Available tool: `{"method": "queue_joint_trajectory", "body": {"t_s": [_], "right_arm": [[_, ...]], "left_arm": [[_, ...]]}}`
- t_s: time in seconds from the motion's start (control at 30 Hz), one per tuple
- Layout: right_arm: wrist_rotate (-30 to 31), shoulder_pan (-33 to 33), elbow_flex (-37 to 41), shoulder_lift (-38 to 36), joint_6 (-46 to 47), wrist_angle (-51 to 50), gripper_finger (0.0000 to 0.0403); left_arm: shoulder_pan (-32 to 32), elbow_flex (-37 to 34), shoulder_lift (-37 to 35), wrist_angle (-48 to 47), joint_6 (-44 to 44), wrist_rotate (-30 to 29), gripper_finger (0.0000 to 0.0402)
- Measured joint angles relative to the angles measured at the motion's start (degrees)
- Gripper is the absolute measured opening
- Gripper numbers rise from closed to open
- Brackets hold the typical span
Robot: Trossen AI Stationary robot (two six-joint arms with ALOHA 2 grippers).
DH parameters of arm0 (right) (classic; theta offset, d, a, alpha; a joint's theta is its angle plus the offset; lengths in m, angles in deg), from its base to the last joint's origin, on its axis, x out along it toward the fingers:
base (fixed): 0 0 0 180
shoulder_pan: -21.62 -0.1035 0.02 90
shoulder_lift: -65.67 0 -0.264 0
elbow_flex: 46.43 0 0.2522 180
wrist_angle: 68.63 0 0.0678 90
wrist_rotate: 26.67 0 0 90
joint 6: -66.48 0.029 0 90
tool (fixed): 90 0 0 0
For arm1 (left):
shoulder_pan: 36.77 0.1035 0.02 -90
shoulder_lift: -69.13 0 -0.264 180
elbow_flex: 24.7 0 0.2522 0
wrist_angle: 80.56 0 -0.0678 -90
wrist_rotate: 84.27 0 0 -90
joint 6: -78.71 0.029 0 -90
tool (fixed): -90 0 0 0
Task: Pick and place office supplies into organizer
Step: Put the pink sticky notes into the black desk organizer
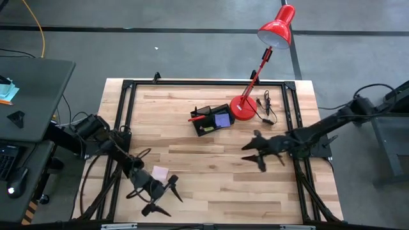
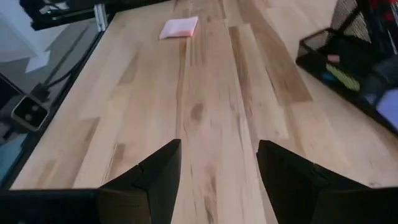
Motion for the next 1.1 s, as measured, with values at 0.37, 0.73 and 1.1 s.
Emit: {"method": "queue_joint_trajectory", "body": {"t_s": [0.37,0.73,1.1], "right_arm": [[-0.3,0.0,17.8,-27.8,-0.3,-4.2,0.0201],[-1.4,0.0,17.5,-38.4,0.0,-9.1,0.0200],[-1.4,0.0,17.5,-38.2,0.0,-9.1,0.0200]], "left_arm": [[0.1,-4.6,-4.2,-0.3,-0.6,-7.0,0.0319],[0.1,-8.0,-4.6,-1.5,-0.6,-7.4,0.0319],[0.1,-11.6,-4.8,0.0,-5.8,-33.0,0.0319]]}}
